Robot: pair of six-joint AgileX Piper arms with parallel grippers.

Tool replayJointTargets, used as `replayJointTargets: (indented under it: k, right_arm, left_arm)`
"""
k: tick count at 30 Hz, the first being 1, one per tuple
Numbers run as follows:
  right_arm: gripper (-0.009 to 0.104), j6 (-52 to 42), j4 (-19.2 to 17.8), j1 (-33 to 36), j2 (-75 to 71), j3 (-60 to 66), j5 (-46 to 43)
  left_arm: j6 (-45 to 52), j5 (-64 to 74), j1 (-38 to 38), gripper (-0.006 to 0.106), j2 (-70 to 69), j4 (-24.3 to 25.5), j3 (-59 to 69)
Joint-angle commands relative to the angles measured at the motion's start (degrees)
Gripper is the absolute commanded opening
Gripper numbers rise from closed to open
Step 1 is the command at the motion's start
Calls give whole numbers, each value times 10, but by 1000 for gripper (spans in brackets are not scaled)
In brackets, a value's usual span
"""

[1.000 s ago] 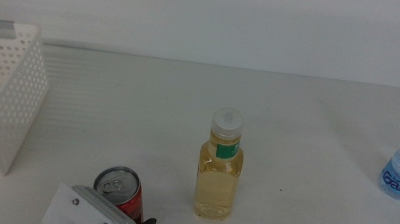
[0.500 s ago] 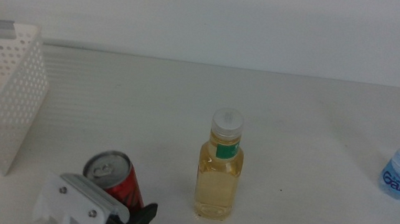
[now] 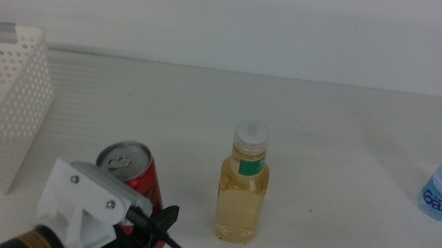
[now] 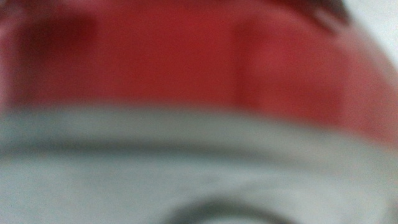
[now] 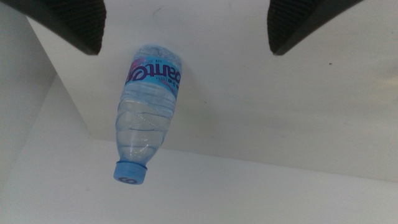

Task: Use arms to grab the bottles and put them into the dustbin to the left of the table.

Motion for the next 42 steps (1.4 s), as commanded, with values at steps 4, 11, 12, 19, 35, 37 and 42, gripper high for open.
replayJointTargets:
  k: [4, 11, 12, 19, 35, 37, 42]
  right_arm:
    - [68, -3, -3, -4, -16, -5, -46]
    - [68, -3, -3, -4, -16, -5, -46]
    - [68, -3, -3, -4, -16, -5, -46]
    - [68, -3, -3, -4, -16, -5, -46]
    - [68, -3, -3, -4, -16, -5, -46]
    - [68, -3, -3, -4, -16, -5, -46]
    - [68, -3, -3, -4, -16, -5, -46]
  left_arm:
    - [55, 57, -1, -5, -65, -41, -65]
    - [144, 248, 33, -5, -125, -87, -139]
    - [149, 280, 44, -5, -133, -87, -153]
    - [157, 480, 131, -5, -162, -78, -259]
    - [178, 777, 331, -5, -98, -46, -460]
    - [180, 828, 361, -5, -74, -46, -492]
    - [190, 928, 433, -5, -13, -39, -581]
